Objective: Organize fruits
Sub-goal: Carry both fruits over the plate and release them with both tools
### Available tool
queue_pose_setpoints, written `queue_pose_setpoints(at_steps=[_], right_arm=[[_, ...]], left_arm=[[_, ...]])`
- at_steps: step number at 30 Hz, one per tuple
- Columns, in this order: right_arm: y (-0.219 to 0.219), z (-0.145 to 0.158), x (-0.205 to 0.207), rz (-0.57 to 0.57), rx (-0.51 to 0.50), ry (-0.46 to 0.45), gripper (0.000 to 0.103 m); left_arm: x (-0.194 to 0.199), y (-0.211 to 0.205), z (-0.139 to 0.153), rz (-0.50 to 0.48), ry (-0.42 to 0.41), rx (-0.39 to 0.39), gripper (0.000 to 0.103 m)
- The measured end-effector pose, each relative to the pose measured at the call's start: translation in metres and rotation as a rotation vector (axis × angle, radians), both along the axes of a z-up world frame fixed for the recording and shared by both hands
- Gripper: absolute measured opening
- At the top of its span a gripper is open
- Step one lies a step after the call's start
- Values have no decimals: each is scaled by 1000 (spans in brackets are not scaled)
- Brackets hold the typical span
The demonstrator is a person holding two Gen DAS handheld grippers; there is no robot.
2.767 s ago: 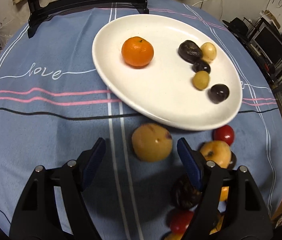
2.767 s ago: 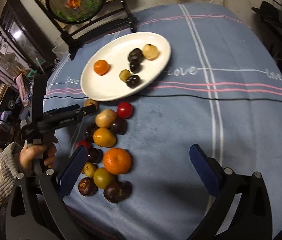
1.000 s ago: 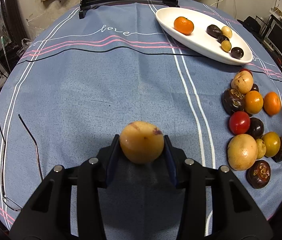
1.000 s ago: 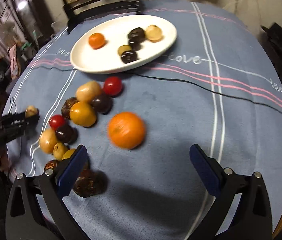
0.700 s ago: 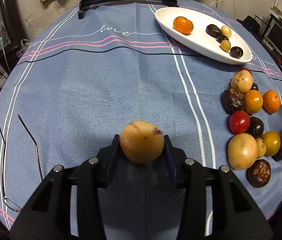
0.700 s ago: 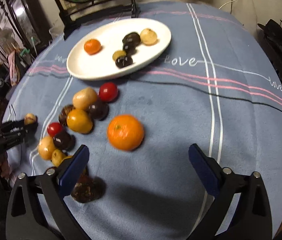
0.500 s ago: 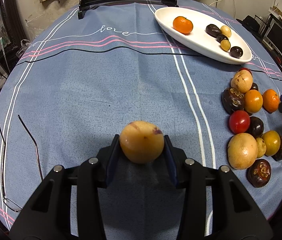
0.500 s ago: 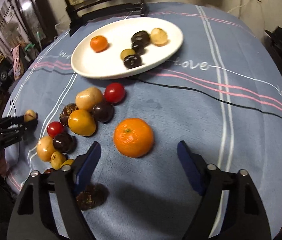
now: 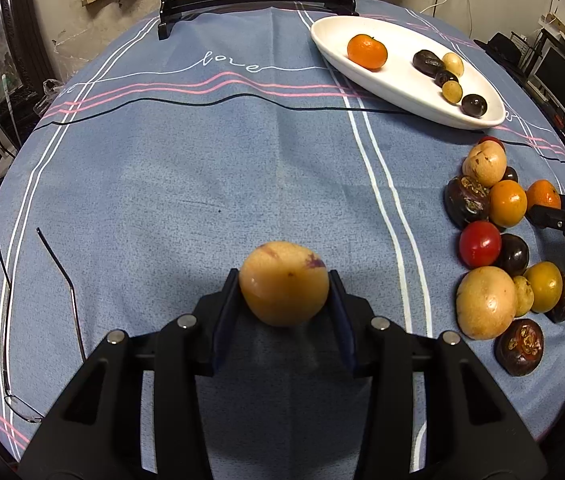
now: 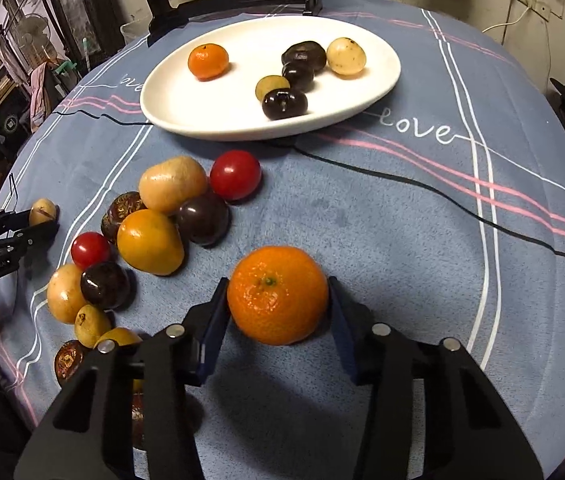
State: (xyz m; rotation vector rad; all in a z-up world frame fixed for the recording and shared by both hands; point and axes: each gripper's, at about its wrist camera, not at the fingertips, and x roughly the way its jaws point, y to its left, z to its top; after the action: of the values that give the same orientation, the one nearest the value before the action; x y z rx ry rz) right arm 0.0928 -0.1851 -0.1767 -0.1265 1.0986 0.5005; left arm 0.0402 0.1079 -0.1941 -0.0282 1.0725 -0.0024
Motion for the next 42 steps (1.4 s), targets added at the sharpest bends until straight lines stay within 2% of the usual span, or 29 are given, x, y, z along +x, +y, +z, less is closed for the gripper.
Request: queue_pose_setpoints(at_steps=[9, 15, 21, 26, 30, 35, 38, 42], right_arm=[[-13, 4, -15, -9, 53, 26, 47], [-19, 8, -26, -3, 45, 14, 47], [-24, 6, -25, -7, 49, 22, 47], [-36, 13, -17, -48, 74, 10, 47], [-47, 20, -1, -92, 113, 17, 47], [-37, 42, 33, -81, 146, -33, 47], [-24, 55, 60, -68, 166, -68, 47], [-10, 55, 98, -54, 167, -83, 47]], left_arm=[[-1, 4, 1, 10, -4, -21, 44], [-1, 6, 3, 36, -5, -42, 42], [6, 2, 7, 23, 5, -64, 42], [19, -9, 22, -16, -16, -61, 43], [52, -21, 44, -50, -60, -76, 43], [100, -47, 65, -118, -108, -101, 43], [126, -69, 68, -168, -119, -116, 43], [153, -95, 54, -222, -92, -109, 43]])
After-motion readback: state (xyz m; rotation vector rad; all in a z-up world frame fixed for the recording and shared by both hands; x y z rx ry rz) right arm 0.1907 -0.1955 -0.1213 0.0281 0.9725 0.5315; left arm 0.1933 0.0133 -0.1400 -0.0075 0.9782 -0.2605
